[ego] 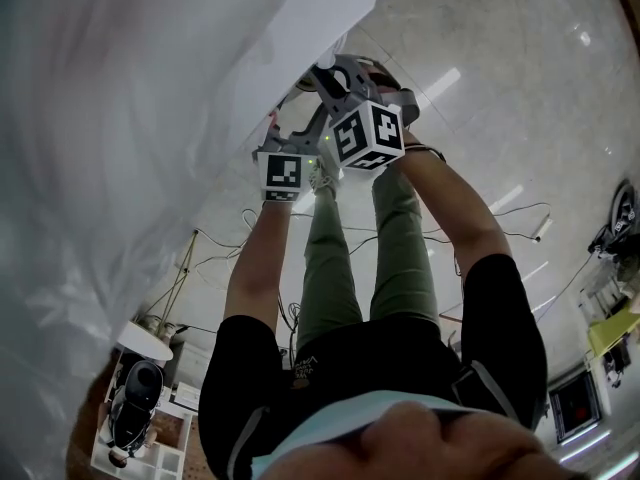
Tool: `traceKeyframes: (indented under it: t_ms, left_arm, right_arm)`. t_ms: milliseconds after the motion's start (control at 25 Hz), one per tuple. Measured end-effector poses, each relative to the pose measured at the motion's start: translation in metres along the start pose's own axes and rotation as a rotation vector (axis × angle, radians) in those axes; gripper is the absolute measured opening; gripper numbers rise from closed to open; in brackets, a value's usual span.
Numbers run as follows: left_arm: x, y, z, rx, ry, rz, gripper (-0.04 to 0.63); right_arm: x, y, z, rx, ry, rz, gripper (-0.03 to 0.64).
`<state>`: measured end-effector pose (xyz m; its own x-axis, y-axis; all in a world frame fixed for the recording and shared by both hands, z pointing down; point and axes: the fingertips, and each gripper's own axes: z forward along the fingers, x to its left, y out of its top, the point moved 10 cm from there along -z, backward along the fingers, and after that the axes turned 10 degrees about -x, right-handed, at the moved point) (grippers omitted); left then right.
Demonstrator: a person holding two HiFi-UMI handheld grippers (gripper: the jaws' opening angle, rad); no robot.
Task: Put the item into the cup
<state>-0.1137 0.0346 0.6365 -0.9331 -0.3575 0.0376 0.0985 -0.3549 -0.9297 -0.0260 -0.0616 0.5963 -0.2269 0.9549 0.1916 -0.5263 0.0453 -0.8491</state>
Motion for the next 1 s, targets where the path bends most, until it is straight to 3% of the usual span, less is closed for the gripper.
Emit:
traceKeyframes:
  t_ms: [360, 560, 1000]
  left_arm:
    - [0.001, 0.001, -0.002, -0.001, -0.008, -0.002, 0.304]
    - [0.003, -0.002, -0.003, -0.004, -0.021, 0.002, 0.304]
    - [0.003, -0.003, -0.001, -0.015, -0.038, -0.004, 0.304]
  right_arm:
    - [0.006, 0.003, 0.011, 0.066, 0.025, -0.039, 0.051]
    - [0.018, -0.009, 0.024, 0.169, 0.109, -0.020, 0.043]
    - [0.013, -0.016, 0.023, 0.121, 0.078, 0.058, 0.046]
